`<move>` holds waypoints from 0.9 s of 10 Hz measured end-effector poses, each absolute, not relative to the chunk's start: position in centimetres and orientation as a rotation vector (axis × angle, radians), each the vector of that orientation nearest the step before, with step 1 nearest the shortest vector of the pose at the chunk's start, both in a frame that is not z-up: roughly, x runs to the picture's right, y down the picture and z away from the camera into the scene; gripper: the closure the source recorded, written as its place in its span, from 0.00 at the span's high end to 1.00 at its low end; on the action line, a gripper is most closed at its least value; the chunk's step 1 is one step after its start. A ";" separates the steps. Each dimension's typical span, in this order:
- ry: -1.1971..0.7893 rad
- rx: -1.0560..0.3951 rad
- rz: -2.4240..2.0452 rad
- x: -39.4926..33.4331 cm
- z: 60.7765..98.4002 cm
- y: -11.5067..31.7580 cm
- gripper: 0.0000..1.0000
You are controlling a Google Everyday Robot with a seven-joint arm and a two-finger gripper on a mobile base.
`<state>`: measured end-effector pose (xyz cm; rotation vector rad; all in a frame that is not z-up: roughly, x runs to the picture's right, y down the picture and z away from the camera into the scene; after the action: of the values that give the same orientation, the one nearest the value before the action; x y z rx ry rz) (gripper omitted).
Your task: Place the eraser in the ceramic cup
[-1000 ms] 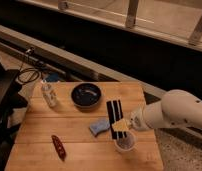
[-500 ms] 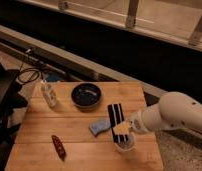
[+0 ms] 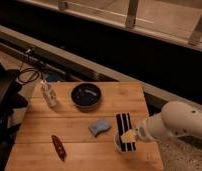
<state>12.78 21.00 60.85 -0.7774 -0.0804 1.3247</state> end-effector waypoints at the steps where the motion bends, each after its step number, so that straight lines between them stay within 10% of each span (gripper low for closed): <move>1: -0.058 -0.792 1.327 12.9 61.4 21.4 0.12; 9: 0.022 -0.846 1.348 13.0 62.7 22.9 0.80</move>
<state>13.03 22.89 62.75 -0.8456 0.0220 1.3478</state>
